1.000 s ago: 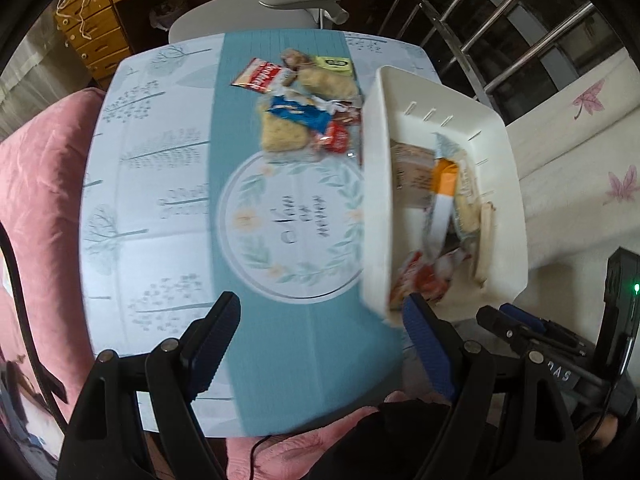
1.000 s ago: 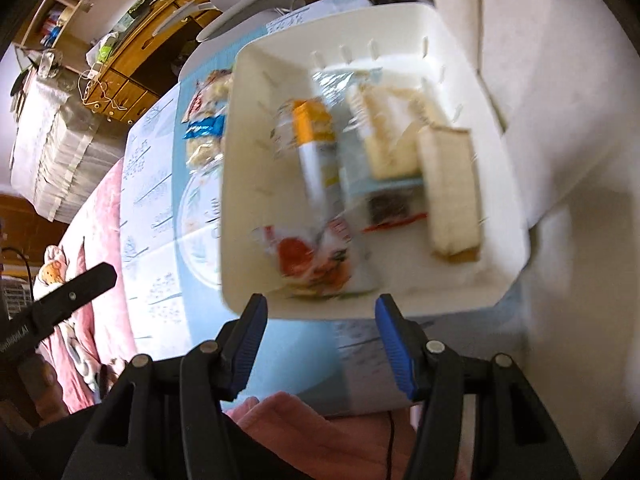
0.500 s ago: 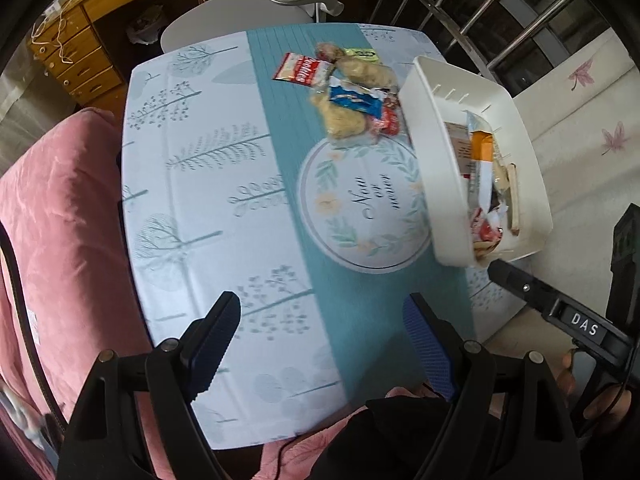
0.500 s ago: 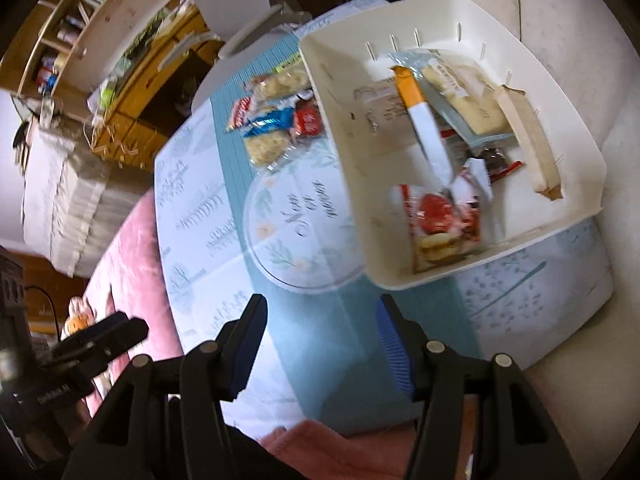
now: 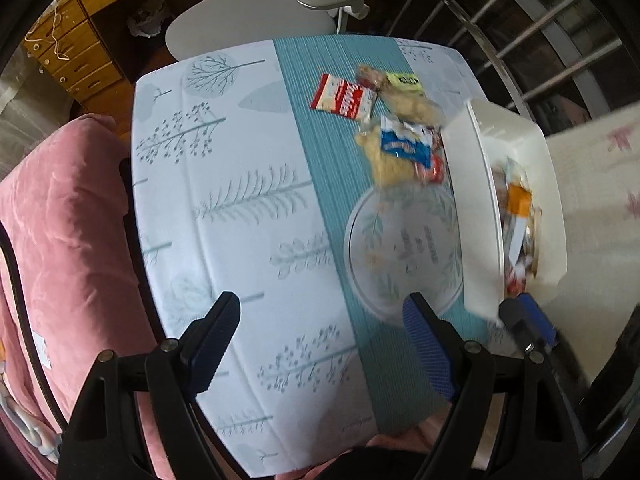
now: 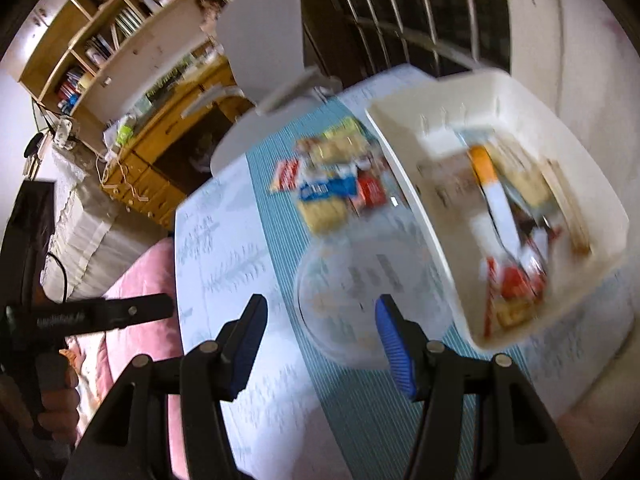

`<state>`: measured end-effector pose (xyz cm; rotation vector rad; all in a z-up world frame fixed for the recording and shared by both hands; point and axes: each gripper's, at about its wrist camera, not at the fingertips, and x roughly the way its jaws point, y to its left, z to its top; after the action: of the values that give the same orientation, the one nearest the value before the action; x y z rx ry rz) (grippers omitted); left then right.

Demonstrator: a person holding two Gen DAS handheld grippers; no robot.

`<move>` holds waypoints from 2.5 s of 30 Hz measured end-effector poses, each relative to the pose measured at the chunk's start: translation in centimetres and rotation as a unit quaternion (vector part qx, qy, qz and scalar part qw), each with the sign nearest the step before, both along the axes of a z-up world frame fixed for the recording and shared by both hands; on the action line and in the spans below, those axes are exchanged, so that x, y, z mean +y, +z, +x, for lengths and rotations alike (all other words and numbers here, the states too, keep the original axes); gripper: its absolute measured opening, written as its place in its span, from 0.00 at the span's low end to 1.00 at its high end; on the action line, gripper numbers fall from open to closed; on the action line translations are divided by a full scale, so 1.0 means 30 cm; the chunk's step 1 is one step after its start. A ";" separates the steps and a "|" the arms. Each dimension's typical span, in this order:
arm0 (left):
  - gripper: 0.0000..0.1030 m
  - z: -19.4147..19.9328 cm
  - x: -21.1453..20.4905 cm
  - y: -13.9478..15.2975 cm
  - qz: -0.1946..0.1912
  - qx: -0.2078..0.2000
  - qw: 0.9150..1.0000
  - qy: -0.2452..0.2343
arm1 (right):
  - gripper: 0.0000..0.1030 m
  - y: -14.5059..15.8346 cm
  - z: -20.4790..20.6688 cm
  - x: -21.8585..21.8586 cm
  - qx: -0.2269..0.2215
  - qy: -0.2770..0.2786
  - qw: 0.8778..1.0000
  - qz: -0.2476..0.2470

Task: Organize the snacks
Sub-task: 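Withdraw both tools from the tray back over the remaining snacks, then grasp the red-and-white Cookies pack with the left tool while the right tool grasps the clear crumbly-bar bag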

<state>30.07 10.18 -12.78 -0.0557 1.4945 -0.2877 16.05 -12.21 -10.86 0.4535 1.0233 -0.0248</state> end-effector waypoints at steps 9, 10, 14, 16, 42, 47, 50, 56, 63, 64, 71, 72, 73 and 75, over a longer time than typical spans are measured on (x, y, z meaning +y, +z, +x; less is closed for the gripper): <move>0.80 0.253 -0.046 -0.125 -0.004 0.035 0.999 0.015 | 0.54 -0.082 0.188 0.075 -0.081 0.005 0.995 -0.055; 0.80 0.283 -0.050 -0.139 -0.004 0.036 0.999 0.017 | 0.54 -0.099 0.217 0.077 -0.090 0.007 0.994 -0.064; 0.80 0.418 -0.072 -0.200 -0.015 0.036 0.999 0.028 | 0.54 -0.157 0.295 0.087 -0.105 0.021 0.991 -0.084; 0.80 0.475 -0.093 -0.228 -0.020 0.036 0.999 0.032 | 0.54 -0.189 0.326 0.090 -0.109 0.031 0.989 -0.090; 0.85 0.769 -0.315 -0.568 0.029 0.026 0.999 0.004 | 0.69 -0.483 0.507 0.138 -0.039 0.079 0.987 -0.138; 0.84 0.777 -0.364 -0.573 0.040 0.002 0.999 -0.021 | 0.69 -0.507 0.532 0.171 -0.017 0.104 0.980 -0.170; 0.80 0.773 -0.375 -0.574 0.048 -0.013 0.998 -0.037 | 0.68 -0.519 0.540 0.174 -0.004 0.107 0.980 -0.170; 0.69 0.733 -0.386 -0.569 0.044 -0.036 0.998 -0.041 | 0.61 -0.521 0.529 0.193 0.002 0.111 0.977 -0.185; 0.52 0.722 -0.348 -0.555 0.028 -0.037 0.998 -0.034 | 0.56 -0.509 0.544 0.181 0.035 0.123 0.979 -0.159; 0.49 0.723 -0.344 -0.555 0.025 -0.034 0.999 -0.030 | 0.56 -0.507 0.542 0.179 0.041 0.122 0.980 -0.153; 0.46 0.676 -0.259 -0.548 0.018 -0.018 1.000 -0.016 | 0.55 -0.494 0.527 0.151 0.074 0.118 0.986 -0.096; 0.42 0.671 -0.246 -0.543 0.016 -0.016 1.000 -0.013 | 0.55 -0.491 0.522 0.147 0.079 0.116 0.986 -0.088; 0.36 0.660 -0.235 -0.536 0.011 -0.015 1.000 -0.009 | 0.55 -0.489 0.516 0.146 0.083 0.115 0.986 -0.083; 0.21 0.637 -0.200 -0.515 -0.004 -0.012 1.000 0.004 | 0.55 -0.486 0.501 0.146 0.092 0.114 0.987 -0.072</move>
<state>49.19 4.19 -28.23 -0.0631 1.4686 -0.2869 31.07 -7.84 -25.43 0.2021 1.2404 0.0648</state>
